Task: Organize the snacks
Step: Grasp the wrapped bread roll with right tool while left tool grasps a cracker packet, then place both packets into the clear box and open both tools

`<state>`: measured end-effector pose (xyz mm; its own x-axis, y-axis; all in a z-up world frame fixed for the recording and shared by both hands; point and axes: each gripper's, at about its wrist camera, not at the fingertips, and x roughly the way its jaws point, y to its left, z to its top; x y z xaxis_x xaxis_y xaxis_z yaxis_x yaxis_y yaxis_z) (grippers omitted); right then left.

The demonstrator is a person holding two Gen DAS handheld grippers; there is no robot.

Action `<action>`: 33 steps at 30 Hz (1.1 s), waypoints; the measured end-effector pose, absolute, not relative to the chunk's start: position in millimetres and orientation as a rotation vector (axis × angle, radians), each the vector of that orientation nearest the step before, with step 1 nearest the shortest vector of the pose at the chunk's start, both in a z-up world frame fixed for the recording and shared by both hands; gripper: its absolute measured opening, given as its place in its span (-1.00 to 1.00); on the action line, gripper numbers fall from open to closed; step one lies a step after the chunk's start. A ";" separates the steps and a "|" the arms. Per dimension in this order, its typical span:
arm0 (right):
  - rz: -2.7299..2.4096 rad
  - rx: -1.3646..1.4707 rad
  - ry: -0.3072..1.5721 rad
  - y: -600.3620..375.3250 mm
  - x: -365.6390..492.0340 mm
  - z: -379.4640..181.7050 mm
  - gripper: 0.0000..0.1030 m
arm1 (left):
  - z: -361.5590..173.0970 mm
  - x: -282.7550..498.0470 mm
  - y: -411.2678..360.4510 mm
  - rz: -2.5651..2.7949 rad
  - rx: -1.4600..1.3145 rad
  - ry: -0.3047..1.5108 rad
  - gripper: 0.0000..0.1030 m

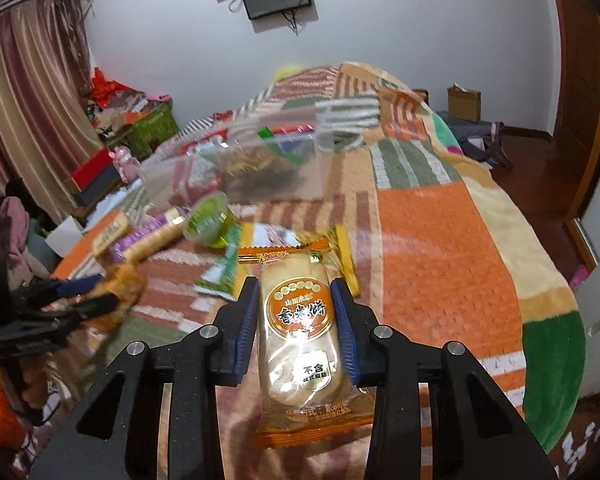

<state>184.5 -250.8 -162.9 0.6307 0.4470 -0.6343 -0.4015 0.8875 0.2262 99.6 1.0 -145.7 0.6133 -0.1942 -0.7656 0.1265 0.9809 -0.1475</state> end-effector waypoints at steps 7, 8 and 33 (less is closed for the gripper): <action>0.548 0.048 0.703 -226.4 185.2 -150.8 -0.36 | -148.0 100.7 -8.6 -0.161 -0.016 0.872 0.14; 0.554 0.047 0.699 -224.1 185.8 -149.7 -0.36 | -146.2 100.6 -9.1 -0.165 -0.018 0.863 0.13; 0.590 0.066 0.589 -196.1 227.3 -107.4 -0.36 | -64.8 151.1 31.8 -0.184 -0.132 0.696 -0.25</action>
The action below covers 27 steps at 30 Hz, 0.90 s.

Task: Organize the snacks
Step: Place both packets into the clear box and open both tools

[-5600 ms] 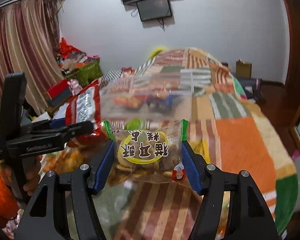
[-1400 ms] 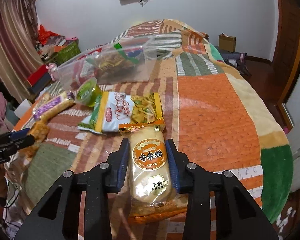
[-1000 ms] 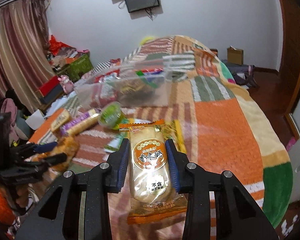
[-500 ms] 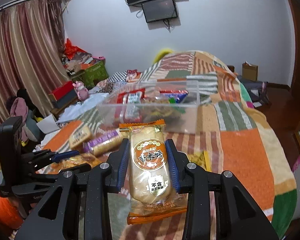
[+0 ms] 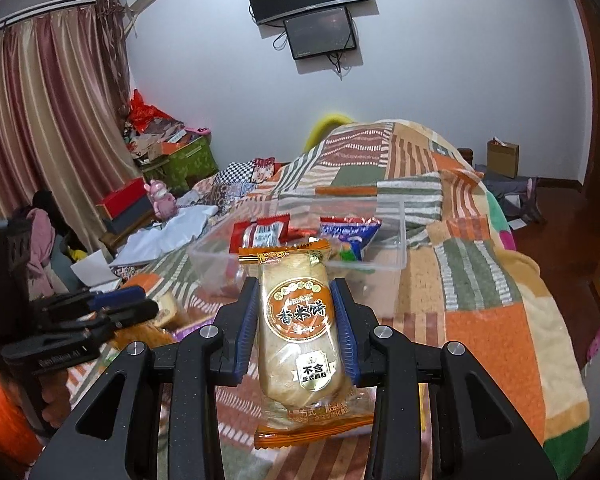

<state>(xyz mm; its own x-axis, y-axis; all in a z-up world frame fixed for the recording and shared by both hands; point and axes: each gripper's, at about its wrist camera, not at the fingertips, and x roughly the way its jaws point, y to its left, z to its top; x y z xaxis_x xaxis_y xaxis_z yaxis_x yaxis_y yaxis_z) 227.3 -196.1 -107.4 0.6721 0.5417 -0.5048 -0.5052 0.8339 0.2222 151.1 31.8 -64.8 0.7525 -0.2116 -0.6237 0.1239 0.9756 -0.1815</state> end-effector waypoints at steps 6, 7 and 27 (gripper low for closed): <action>0.575 0.068 0.581 -191.2 248.5 -100.0 -0.36 | -34.9 185.8 35.8 -0.184 -0.137 0.635 -0.25; 0.570 0.065 0.580 -189.7 253.3 -99.6 -0.36 | -31.6 192.8 35.8 -0.188 -0.137 0.630 -0.25; 0.490 -0.005 0.708 -159.7 340.0 -130.8 -0.37 | -67.1 325.1 13.5 -0.205 -0.208 0.702 -0.40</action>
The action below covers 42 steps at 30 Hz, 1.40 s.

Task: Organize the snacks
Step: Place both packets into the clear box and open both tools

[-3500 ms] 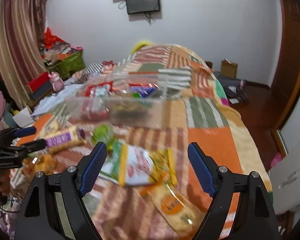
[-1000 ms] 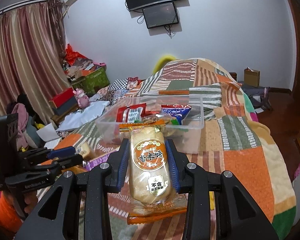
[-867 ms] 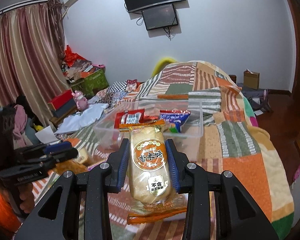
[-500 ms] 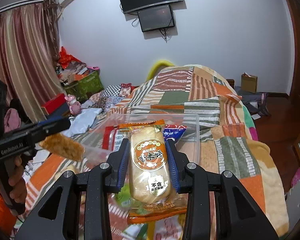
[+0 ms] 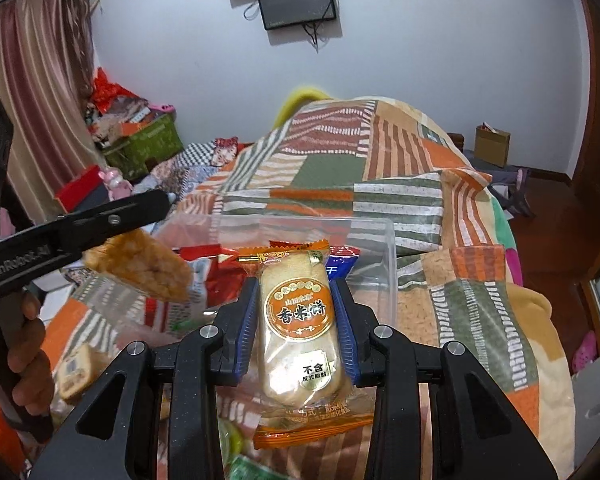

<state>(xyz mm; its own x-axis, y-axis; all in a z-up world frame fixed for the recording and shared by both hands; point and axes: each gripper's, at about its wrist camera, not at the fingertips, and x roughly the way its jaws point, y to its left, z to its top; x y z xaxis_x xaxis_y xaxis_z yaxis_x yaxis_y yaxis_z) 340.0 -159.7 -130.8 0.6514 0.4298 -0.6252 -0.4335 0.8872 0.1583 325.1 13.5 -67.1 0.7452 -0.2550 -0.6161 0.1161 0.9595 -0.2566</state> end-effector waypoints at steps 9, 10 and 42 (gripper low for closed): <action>0.468 -0.037 0.728 -153.9 344.4 -136.8 -0.36 | -102.0 343.2 18.1 -0.172 -0.206 0.805 -0.86; 0.469 -0.039 0.725 -153.7 343.4 -135.6 -0.36 | -102.4 342.5 20.2 -0.172 -0.213 0.811 -0.86; 0.467 -0.102 0.653 -188.0 240.3 -119.8 0.66 | -60.6 184.6 27.0 -0.118 0.051 0.707 0.82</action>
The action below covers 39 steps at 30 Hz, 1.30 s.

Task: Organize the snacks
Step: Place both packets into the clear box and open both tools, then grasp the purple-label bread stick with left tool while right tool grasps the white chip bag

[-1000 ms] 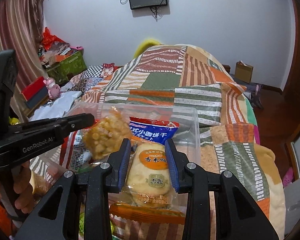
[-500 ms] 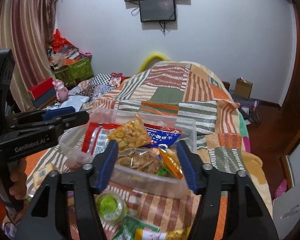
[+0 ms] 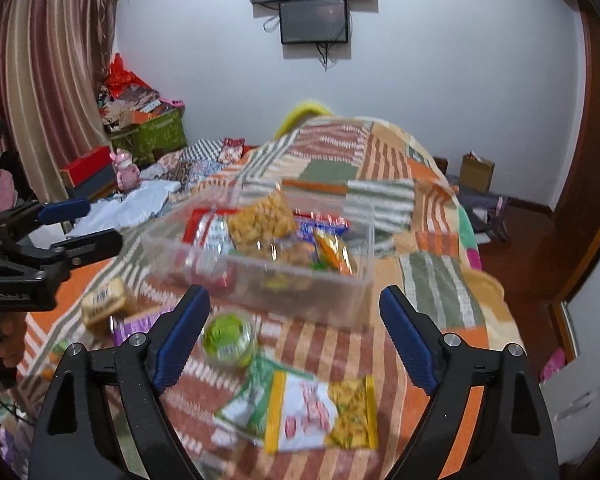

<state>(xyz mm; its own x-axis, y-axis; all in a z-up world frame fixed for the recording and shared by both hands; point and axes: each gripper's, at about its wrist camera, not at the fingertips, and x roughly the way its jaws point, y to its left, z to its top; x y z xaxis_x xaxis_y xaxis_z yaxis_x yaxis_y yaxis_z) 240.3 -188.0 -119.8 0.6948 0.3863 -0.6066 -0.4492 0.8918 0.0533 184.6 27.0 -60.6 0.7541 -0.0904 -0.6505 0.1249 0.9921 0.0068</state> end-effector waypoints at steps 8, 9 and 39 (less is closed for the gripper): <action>0.443 -0.058 0.784 -207.3 236.1 -162.1 0.66 | -113.4 186.3 21.5 -0.141 0.068 0.854 0.82; 0.443 -0.054 0.799 -208.4 236.0 -166.6 0.66 | -119.6 188.4 20.8 -0.146 0.060 0.877 0.82; 0.447 -0.001 0.910 -235.4 242.5 -200.9 0.30 | -159.3 203.8 6.1 -0.179 0.040 0.982 -0.08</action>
<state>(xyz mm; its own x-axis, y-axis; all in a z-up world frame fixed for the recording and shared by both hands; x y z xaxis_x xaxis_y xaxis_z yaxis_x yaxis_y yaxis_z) 242.5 -235.4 -200.9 0.5289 0.3739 -0.7619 -0.3747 0.9084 0.1857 203.8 6.1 -159.3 0.5416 -0.1321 -0.8302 0.1687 0.9846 -0.0467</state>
